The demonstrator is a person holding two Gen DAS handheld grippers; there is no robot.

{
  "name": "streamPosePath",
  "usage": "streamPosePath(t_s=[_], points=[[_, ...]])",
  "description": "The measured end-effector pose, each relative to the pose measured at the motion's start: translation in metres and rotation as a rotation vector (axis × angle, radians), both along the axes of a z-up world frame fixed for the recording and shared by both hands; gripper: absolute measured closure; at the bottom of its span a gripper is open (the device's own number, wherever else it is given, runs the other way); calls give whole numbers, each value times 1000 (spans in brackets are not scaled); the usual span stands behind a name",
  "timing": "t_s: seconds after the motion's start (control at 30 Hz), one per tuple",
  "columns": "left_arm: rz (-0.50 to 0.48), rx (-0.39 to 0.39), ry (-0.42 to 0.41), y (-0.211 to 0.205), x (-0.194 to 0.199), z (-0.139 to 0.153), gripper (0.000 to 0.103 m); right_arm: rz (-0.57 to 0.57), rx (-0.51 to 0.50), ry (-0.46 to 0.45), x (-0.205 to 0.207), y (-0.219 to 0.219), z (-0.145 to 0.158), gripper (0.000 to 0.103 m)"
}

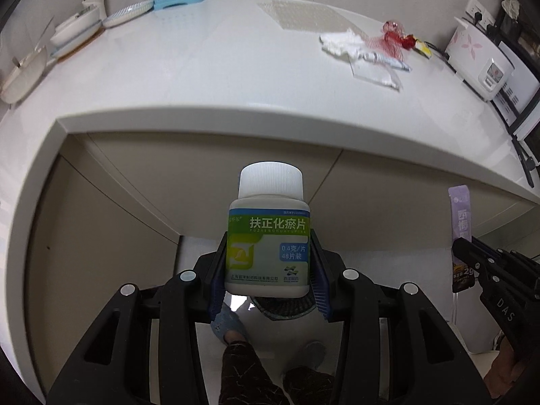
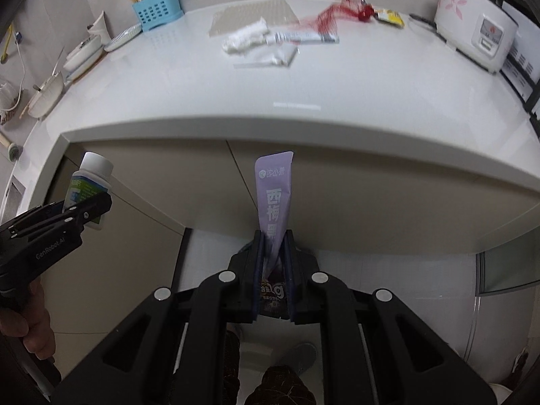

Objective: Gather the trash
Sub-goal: 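Carry the pill bottle and purple sachet down toward the wastebasket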

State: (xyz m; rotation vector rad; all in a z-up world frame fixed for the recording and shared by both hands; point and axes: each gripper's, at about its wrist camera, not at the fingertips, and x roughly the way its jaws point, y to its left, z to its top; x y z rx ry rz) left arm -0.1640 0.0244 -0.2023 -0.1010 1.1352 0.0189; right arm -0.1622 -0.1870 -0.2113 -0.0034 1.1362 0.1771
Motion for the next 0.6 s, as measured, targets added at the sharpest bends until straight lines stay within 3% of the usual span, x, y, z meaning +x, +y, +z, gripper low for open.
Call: streamPosePath(t_s=[0.23,0.6], points=[[-6,-7,48,-13,-9,-86,62,-6,-12,67,-7,-12,-84,92],[-50,-45,128,-37,2,-281,62,-6,-50,153,2,-21,-259,92]])
